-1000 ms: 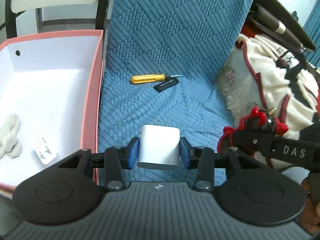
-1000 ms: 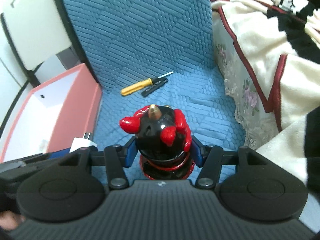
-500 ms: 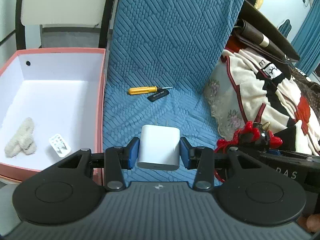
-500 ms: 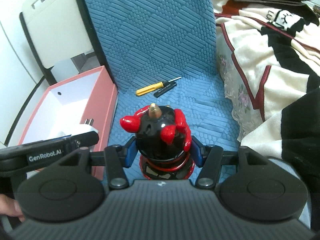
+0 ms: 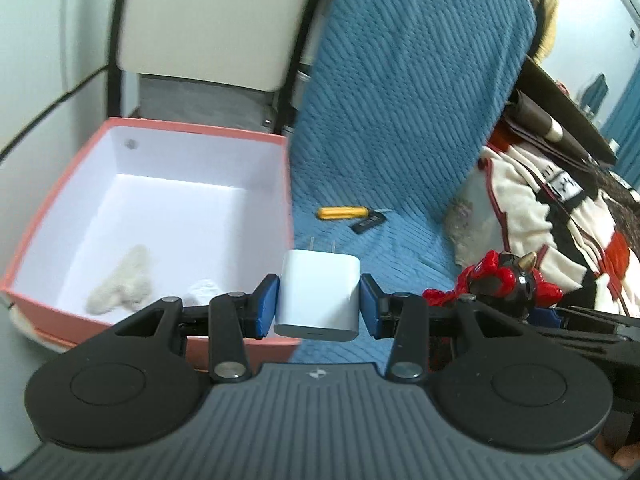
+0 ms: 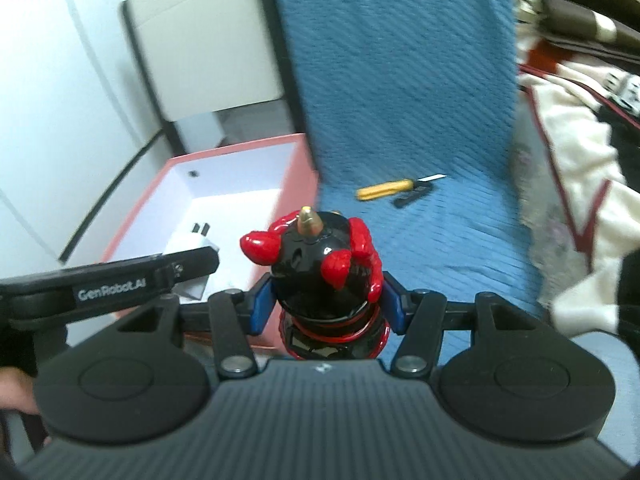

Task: Organize rigid objects
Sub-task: 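Lower both tools into the pink box and open them to release the items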

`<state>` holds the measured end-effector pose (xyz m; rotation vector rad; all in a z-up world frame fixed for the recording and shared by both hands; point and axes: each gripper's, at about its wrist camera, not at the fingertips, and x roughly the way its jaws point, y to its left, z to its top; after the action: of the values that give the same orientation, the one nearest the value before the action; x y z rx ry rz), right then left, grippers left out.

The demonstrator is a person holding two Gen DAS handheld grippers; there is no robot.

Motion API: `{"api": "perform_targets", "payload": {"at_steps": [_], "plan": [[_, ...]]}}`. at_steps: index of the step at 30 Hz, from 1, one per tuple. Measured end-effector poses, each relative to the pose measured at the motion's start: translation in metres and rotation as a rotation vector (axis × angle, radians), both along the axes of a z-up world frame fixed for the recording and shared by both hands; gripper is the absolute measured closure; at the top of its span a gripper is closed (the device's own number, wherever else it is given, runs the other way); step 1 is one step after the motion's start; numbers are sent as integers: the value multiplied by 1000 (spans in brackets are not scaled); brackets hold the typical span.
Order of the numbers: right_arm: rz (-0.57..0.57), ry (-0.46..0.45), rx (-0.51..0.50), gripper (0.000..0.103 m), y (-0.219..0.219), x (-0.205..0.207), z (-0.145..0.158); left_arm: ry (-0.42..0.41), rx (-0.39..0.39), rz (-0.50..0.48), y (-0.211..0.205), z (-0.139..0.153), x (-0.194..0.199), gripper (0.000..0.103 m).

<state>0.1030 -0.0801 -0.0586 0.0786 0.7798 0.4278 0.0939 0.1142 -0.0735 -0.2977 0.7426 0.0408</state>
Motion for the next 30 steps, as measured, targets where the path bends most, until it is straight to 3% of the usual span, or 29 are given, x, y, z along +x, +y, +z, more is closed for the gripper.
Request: {"api": "perform_targets", "payload": {"at_steps": [6, 13, 21, 30], "plan": [[120, -8, 19, 45, 40, -18, 6, -6, 7, 85, 36, 16, -30, 54], [218, 5, 40, 45, 84, -18, 10, 8, 3, 162, 78, 13, -37, 54], [251, 32, 8, 45, 120, 14, -1, 39, -27, 212, 131, -4, -14, 54], [245, 92, -47, 45, 167, 66, -35, 125, -40, 195, 173, -46, 36, 54]]}}
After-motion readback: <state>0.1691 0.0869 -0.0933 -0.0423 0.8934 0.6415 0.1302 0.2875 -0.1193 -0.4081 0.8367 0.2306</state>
